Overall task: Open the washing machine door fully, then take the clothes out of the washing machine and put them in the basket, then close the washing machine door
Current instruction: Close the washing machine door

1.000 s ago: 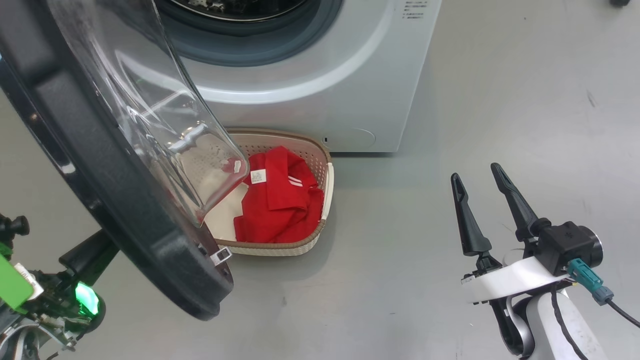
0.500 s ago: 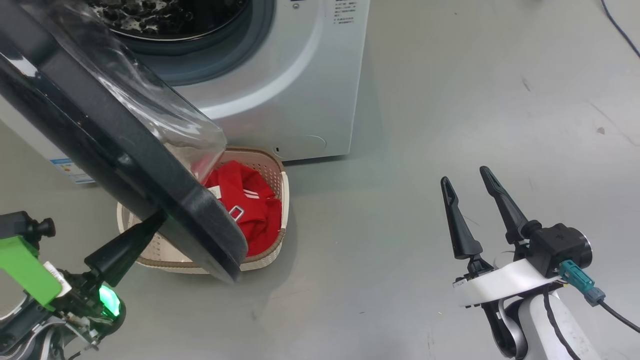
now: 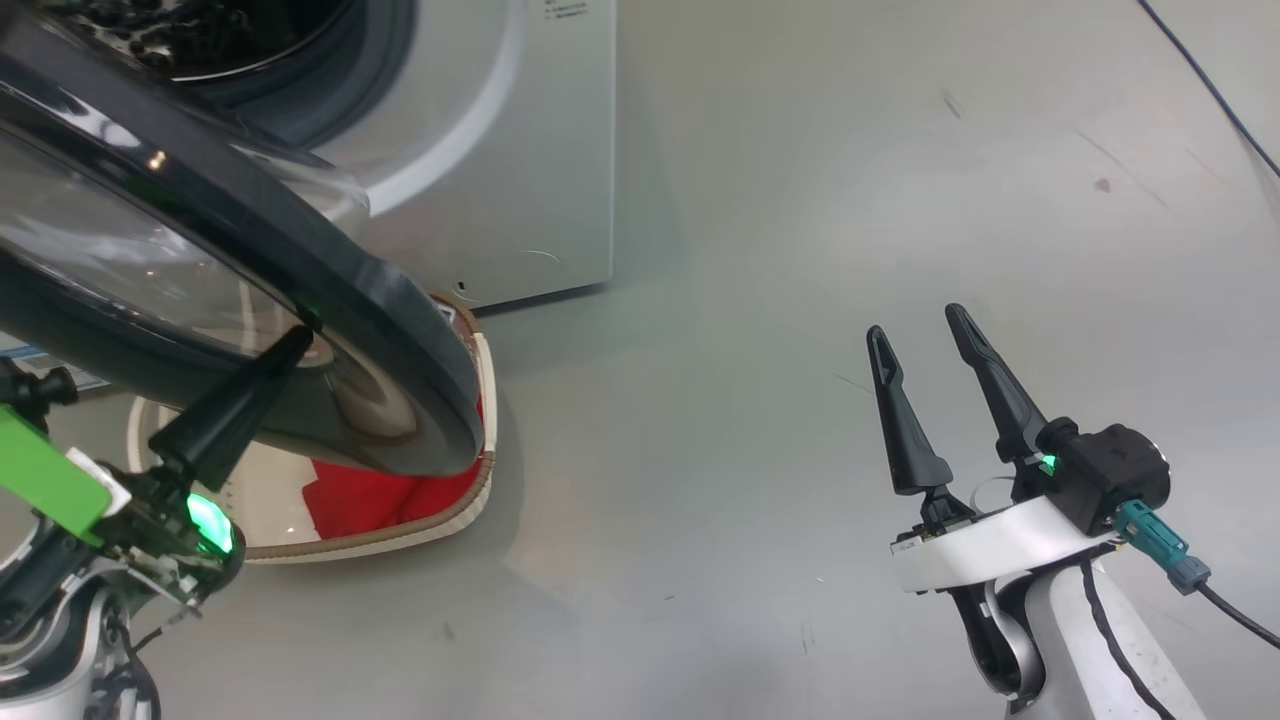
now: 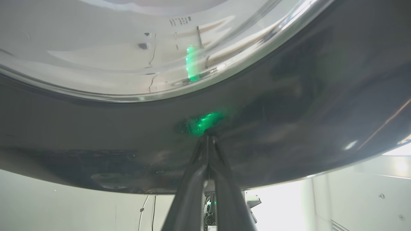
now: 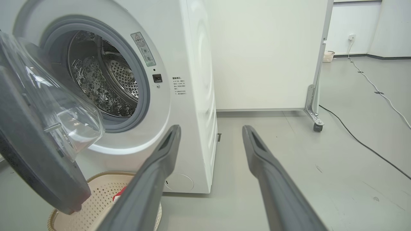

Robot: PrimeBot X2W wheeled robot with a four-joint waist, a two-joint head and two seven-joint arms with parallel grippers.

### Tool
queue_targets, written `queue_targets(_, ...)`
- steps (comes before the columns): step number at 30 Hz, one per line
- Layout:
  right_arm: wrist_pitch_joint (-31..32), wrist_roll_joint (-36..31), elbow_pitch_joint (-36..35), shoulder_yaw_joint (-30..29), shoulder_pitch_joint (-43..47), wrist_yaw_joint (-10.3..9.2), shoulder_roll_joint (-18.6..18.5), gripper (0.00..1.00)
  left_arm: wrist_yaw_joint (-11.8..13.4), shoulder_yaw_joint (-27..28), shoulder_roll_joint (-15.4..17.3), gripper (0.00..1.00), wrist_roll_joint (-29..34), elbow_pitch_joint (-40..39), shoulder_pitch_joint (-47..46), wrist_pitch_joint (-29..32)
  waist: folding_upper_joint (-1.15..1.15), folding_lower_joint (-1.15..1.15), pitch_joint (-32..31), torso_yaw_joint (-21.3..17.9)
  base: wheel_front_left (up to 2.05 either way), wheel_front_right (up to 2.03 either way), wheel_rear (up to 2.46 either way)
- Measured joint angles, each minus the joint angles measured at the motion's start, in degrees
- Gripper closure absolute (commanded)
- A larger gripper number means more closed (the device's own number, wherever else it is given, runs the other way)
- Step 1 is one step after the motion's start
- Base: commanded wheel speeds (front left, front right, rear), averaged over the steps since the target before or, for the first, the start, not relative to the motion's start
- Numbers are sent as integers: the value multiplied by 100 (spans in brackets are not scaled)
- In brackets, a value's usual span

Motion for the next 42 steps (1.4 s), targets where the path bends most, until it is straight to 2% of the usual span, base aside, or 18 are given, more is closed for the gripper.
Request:
queue_targets(23, 0, 463, -172, 333, -383, -18, 13, 0, 96, 234, -165, 100, 605, 854, -1545, -943, 0, 0, 664, -843, 0, 0, 0)
queue_targets(36, 0, 555, -190, 358, -508, -104, 15, 0, 118, 322, -374, 100, 776, 1543, -2467, -1536, 0, 0, 890, -1054, 0, 0, 0)
queue_targets(42, 0, 563, -190, 375, -531, -113, 15, 0, 40, 349, -471, 100, 960, 1817, -2722, -1783, 0, 0, 911, -1084, 0, 0, 0)
